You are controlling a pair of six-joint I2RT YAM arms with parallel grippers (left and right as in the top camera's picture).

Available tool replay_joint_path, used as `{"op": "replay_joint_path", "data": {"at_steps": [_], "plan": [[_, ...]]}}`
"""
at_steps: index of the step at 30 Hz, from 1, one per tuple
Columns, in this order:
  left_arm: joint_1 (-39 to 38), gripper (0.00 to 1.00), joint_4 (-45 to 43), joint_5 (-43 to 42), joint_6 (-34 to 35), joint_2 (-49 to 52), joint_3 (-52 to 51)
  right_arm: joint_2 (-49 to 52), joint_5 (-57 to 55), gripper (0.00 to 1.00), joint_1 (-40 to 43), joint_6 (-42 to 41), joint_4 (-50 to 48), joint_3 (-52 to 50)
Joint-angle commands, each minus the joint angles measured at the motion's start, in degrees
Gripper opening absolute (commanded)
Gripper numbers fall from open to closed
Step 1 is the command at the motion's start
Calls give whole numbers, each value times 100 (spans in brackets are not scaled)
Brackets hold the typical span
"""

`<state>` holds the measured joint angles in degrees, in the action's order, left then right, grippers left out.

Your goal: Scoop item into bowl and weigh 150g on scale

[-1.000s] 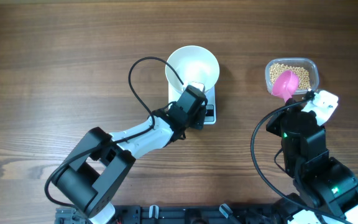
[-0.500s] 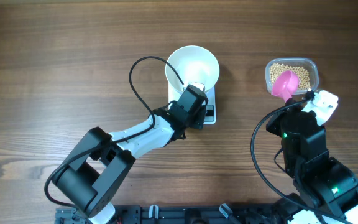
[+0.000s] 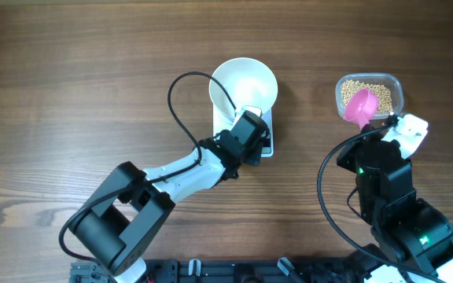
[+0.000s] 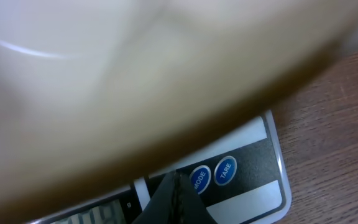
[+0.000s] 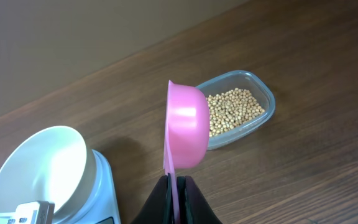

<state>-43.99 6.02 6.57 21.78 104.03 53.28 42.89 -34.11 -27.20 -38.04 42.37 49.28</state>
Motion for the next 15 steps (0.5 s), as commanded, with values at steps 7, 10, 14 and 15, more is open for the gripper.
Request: {"op": "replay_joint_path", "data": {"at_steps": [7,10,14,15], "plan": [[-55,4,197,-52,120,363,-205,0,7,4,24,42,-31,142],[-55,4,203,-52,116,-229,-151,0,7,4,24,46,-28,142],[-55,4,422,37,92,-1458,-151,0,7,4,24,50,-28,142],[-55,4,485,129,92,-1547,-151,0,9,4,24,48,-28,142]]}}
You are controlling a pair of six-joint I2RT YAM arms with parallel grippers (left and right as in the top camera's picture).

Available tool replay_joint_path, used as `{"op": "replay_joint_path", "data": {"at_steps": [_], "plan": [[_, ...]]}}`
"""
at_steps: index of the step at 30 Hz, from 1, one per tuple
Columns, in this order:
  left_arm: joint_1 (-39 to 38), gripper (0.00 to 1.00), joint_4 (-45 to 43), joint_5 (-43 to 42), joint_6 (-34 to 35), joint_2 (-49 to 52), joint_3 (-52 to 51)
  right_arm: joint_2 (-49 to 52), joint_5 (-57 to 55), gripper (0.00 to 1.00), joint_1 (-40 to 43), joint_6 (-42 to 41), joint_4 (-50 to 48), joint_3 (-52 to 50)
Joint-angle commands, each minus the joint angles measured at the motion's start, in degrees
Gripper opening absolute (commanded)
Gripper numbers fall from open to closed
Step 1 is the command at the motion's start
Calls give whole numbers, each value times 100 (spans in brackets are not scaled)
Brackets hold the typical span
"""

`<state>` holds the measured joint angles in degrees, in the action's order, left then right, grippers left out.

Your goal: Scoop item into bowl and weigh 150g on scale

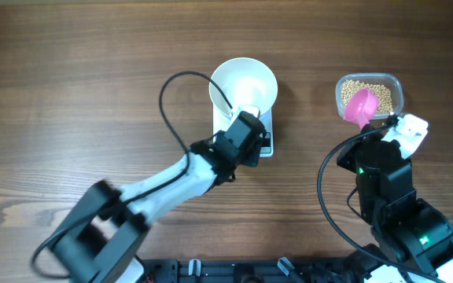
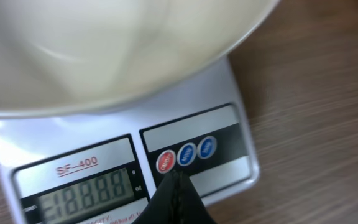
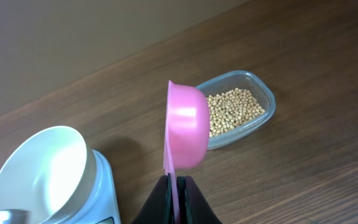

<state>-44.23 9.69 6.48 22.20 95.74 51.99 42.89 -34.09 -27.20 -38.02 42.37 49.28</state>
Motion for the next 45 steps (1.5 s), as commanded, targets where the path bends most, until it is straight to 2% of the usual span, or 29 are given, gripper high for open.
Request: {"op": "replay_joint_path", "data": {"at_steps": [1,15,18,23,29,33,37,40,45], "plan": [[-31,4,144,181,50,-730,-22,0,26,4,24,48,-28,142],[-24,4,522,212,52,-785,-22,0,334,4,22,254,-31,142],[-24,4,588,214,24,-785,-22,0,481,4,22,658,-203,142],[20,4,466,219,-562,-782,-22,61,455,4,24,1561,-955,140],[177,4,431,192,-549,-785,-22,227,457,4,24,1751,-1327,142],[175,4,433,192,-546,-785,-22,264,579,4,22,1749,-1303,142],[175,4,535,192,-505,-785,-22,264,1228,4,22,1731,-1237,142],[170,4,743,195,-481,-785,-22,264,1899,4,22,1543,-898,142],[170,4,1080,197,-483,-785,-22,264,2024,4,22,1233,-118,142]]}}
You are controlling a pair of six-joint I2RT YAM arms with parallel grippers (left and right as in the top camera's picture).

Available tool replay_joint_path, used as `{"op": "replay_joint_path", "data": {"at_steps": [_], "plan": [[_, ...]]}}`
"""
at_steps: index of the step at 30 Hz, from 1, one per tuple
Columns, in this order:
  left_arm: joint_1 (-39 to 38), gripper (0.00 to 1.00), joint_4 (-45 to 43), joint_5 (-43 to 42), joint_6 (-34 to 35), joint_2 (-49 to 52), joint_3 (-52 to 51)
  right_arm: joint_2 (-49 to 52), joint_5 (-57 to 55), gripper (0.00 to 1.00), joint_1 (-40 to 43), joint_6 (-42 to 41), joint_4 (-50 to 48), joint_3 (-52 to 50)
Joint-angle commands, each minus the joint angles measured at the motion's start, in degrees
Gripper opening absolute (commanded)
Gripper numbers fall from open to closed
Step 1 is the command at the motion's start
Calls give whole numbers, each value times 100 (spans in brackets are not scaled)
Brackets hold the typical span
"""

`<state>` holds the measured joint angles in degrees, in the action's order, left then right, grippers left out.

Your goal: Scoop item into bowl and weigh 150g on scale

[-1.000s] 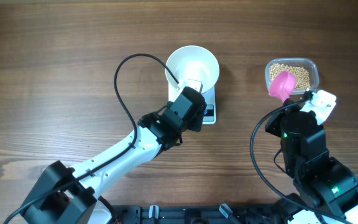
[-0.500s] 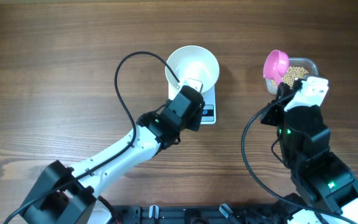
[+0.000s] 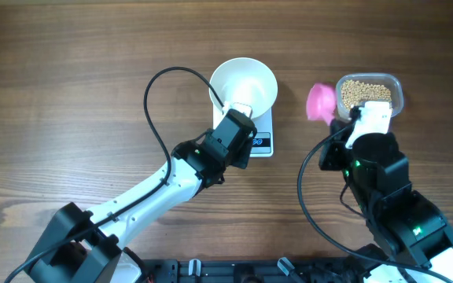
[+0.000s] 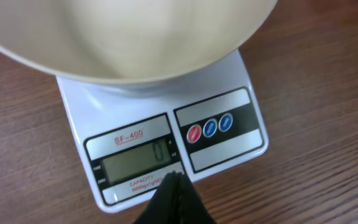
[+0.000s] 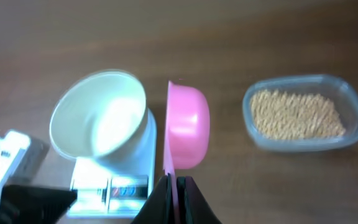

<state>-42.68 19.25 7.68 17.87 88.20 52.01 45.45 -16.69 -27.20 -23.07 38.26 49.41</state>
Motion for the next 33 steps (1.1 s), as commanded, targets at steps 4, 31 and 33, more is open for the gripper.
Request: {"op": "replay_joint_path", "data": {"at_steps": [4,31,33], "plan": [[15,4,273,74,66,-31,-24,9,326,4,22,-282,503,129],[15,4,-140,68,186,-35,-24,9,737,4,22,72,297,129],[15,4,-175,0,184,-55,-24,9,734,4,22,42,284,129]]}}
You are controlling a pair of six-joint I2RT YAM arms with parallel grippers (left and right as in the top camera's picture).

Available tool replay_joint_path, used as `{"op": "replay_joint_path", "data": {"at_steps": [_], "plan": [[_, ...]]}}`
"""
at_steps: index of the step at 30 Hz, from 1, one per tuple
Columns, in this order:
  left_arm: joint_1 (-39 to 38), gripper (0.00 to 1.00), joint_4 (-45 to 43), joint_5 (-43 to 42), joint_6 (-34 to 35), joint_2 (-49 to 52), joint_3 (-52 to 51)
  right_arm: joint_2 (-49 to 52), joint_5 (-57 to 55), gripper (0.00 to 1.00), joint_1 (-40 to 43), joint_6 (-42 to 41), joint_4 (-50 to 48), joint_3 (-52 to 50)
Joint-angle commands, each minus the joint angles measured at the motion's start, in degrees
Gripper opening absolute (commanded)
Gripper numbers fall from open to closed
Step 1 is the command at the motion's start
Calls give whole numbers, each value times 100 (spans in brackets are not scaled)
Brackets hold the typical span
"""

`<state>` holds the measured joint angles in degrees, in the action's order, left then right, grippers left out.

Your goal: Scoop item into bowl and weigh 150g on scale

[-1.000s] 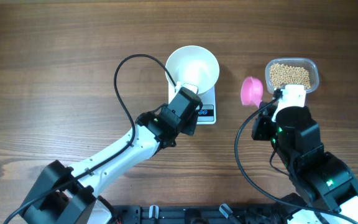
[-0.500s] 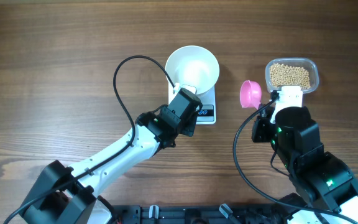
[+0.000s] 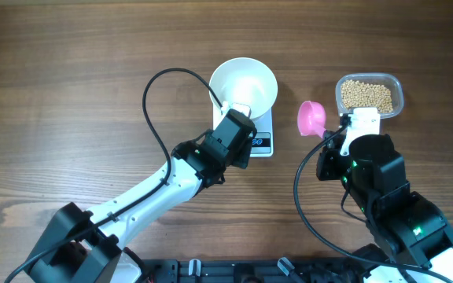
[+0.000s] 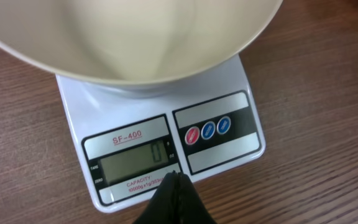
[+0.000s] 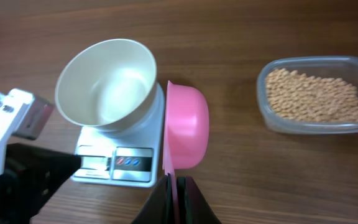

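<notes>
An empty white bowl (image 3: 244,83) stands on a small white scale (image 3: 259,145) whose display (image 4: 133,163) reads 0. My left gripper (image 4: 176,175) is shut and empty, its tips over the scale's front edge, just below the display. A pink scoop (image 3: 311,118) hangs between the scale and a clear tub of tan beans (image 3: 368,95). My right gripper (image 5: 176,180) is shut on the scoop's handle. The scoop (image 5: 187,133) stands on edge, its inside hidden from the wrist camera.
The wooden table (image 3: 69,79) carries only these things. The left arm's black cable (image 3: 154,102) loops over the wood left of the bowl. The bean tub (image 5: 314,96) sits right of the scale with a gap between them.
The scoop has dropped a little lower and left, from beside the tub's left end to the gap between scale and tub. The left gripper has barely moved.
At first the scoop hung over the bean tub while my shut left gripper pointed at the scale's buttons. Then the display lit with all segments. Later it read 0, the left gripper had drawn back, and the scoop had left the tub toward the scale.
</notes>
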<state>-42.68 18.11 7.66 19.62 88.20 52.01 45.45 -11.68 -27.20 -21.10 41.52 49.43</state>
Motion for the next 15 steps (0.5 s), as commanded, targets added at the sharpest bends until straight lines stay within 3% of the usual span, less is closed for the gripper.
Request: {"op": "replay_joint_path", "data": {"at_steps": [1,5,15], "plan": [[15,4,-52,-101,9,-57,-24,9,229,4,22,-142,-42,127],[13,4,-46,-815,11,-57,-24,9,92,4,24,-264,-57,127],[15,4,11,-758,9,116,-26,9,-520,4,24,-704,-376,160]]}}
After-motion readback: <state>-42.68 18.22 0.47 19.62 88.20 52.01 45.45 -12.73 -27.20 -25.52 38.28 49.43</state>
